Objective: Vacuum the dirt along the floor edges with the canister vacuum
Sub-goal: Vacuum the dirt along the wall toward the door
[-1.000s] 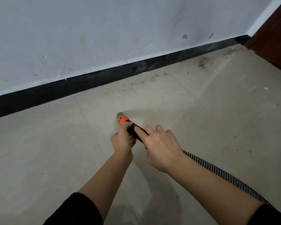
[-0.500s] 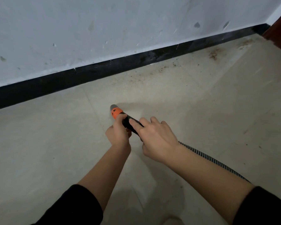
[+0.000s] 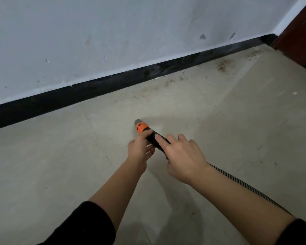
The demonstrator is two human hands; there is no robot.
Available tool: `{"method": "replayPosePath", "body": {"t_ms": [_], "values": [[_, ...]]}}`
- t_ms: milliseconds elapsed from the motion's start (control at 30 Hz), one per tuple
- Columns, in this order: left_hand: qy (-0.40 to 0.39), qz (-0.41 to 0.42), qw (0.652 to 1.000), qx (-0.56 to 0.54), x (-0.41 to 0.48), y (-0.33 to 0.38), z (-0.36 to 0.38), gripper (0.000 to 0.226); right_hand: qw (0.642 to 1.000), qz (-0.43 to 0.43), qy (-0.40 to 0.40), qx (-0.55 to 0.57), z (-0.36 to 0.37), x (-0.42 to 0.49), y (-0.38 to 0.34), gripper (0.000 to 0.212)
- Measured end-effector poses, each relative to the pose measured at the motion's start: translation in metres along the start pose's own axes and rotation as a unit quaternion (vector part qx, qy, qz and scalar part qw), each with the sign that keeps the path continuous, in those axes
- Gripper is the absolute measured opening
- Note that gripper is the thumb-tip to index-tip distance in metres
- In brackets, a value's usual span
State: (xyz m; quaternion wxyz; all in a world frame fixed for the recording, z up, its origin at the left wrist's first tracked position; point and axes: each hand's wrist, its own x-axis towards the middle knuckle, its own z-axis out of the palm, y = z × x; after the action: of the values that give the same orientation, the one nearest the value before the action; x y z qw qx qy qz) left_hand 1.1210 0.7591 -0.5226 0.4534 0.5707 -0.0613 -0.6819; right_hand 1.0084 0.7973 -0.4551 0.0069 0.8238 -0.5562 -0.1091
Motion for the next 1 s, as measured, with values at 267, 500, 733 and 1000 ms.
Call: {"method": "replayPosePath", "body": {"t_ms": [267, 500, 733, 1000], "values": [[-0.072, -0.014, 0.996, 0.051, 0.014, -0.002, 0.030, 0.037, 0.999, 0.046, -0.014, 0.001, 0.005, 0.001, 0.032, 0.074], [-0.079, -0.010, 0.995, 0.058, 0.024, -0.005, 0.054, 0.040, 0.998, 0.067, -0.010, -0.005, 0.010, 0.004, 0.054, 0.075], [-0.098, -0.024, 0.993, 0.068, 0.022, -0.024, 0.084, 0.042, 0.994, 0.101, -0.018, -0.024, 0.013, -0.007, 0.075, 0.076], [-0.105, -0.034, 0.991, 0.078, 0.020, -0.031, 0.106, 0.045, 0.991, 0.125, -0.022, -0.039, 0.016, -0.012, 0.092, 0.076]]}}
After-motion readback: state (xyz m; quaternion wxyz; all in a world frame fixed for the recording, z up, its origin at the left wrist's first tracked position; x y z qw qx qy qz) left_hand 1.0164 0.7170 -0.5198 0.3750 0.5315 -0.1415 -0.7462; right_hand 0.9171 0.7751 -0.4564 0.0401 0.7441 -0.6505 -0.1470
